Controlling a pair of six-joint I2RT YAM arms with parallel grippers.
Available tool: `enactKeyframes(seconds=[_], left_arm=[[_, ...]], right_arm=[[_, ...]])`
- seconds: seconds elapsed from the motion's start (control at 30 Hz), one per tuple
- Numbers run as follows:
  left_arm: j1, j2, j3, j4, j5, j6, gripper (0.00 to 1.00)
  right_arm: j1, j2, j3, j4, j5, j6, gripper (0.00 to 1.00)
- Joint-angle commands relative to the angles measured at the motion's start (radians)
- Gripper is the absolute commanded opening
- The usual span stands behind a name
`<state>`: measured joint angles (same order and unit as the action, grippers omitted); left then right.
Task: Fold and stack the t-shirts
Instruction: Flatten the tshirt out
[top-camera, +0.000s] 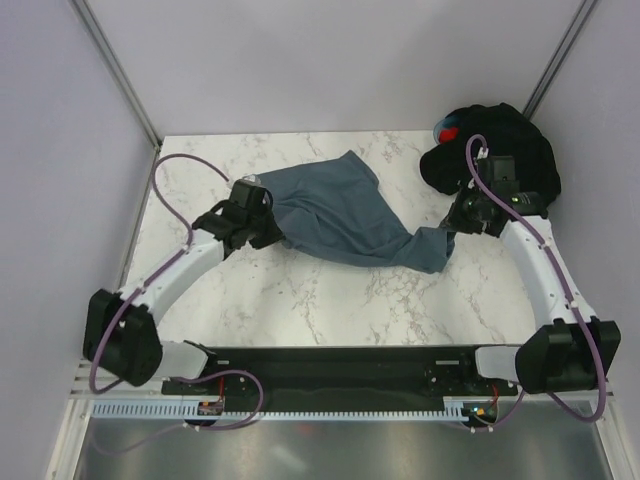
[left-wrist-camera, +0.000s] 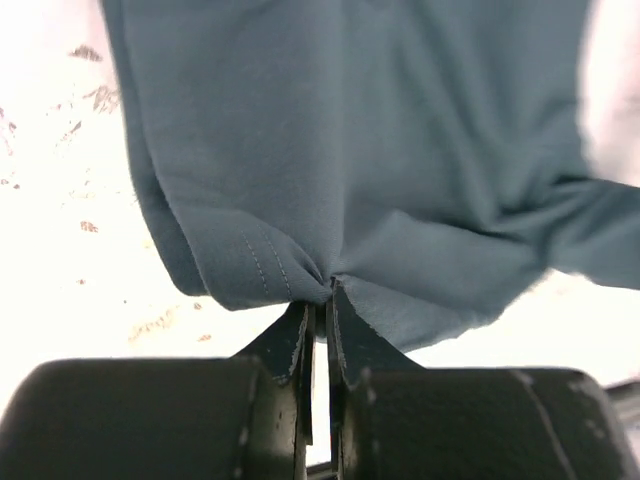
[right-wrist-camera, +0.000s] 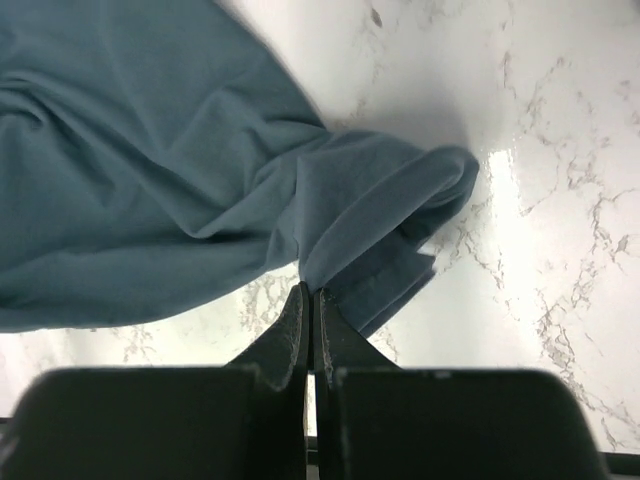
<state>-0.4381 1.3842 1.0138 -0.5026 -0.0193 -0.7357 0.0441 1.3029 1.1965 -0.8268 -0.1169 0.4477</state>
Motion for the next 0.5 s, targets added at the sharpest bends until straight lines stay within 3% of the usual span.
enactKeyframes(seconds=[0.0, 0.2, 0.47], left_arm=[[0.021, -0.124, 0.055, -0.123, 0.042, 0.056, 0.07], [0.036, -0.351, 0.144, -0.267, -0.013, 0.067, 0.03], [0.036, -0.53, 0.429, -0.34, -0.016, 0.166, 0.03]], right_arm=[[0.004, -0.065, 0.1, -0.067, -0.009, -0.001, 0.0], [0.005, -0.16, 0.251, -0.15, 0.017, 0.02, 0.0], [0.005, -0.402, 0.537, -0.132, 0.023, 0.052, 0.0]])
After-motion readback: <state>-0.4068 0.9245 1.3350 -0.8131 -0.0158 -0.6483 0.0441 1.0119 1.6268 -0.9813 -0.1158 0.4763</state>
